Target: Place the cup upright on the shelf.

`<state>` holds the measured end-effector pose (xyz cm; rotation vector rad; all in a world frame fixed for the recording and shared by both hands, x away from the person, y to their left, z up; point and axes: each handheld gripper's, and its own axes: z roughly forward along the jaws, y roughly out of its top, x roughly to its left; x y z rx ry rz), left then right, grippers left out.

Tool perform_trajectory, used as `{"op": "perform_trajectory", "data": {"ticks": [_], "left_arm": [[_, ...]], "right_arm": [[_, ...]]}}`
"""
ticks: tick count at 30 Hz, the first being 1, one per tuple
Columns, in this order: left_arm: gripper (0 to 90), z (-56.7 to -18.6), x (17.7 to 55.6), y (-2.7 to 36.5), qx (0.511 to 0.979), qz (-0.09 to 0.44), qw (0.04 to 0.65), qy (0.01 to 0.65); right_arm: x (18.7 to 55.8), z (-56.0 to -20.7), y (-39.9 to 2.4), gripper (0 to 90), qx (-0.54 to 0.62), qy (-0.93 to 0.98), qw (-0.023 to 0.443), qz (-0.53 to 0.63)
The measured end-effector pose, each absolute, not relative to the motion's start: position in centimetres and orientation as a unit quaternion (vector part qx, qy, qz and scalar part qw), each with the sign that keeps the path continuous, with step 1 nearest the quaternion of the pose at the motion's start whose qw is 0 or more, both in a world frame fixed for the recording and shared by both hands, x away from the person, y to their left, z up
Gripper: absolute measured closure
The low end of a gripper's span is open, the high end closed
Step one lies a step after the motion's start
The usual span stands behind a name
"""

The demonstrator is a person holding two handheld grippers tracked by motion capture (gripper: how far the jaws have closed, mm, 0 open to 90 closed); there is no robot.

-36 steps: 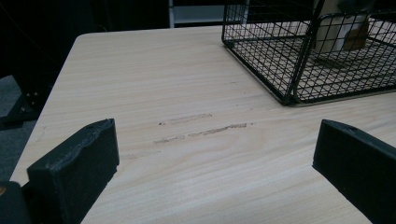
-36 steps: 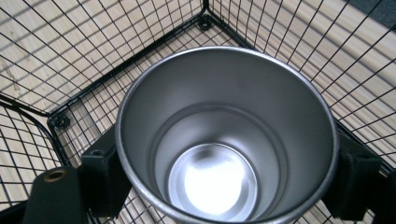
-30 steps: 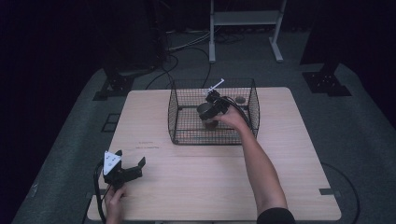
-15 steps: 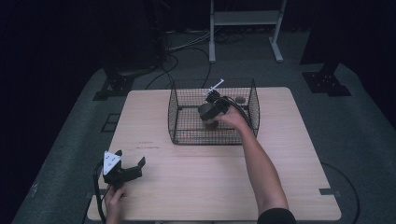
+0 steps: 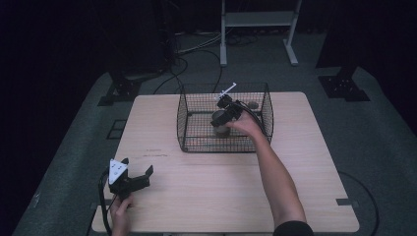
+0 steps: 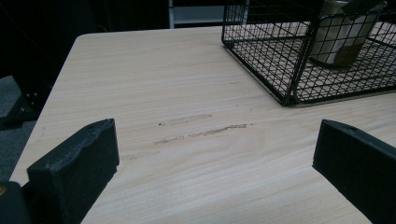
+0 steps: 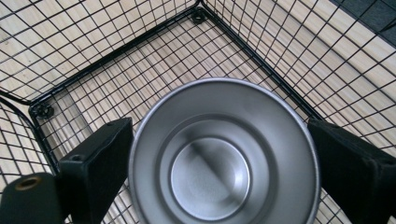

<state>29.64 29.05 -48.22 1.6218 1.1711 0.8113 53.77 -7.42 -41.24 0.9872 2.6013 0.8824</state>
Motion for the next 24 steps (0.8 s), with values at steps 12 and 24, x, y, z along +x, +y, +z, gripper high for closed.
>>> {"op": "perform_trajectory", "data": {"ticks": [12, 24], "left_arm": [[0.0, -48.2, 29.6, 29.1, 0.663, 0.331, 0.471, 0.479], [0.0, -48.2, 29.8, 28.9, 0.667, 0.331, 0.465, 0.479]], "right_arm": [[53.7, -40.6, -7.8, 9.2, 0.337, 0.877, 0.111, 0.323], [52.4, -37.5, -8.9, 11.7, 0.339, 0.849, 0.096, 0.395]]}}
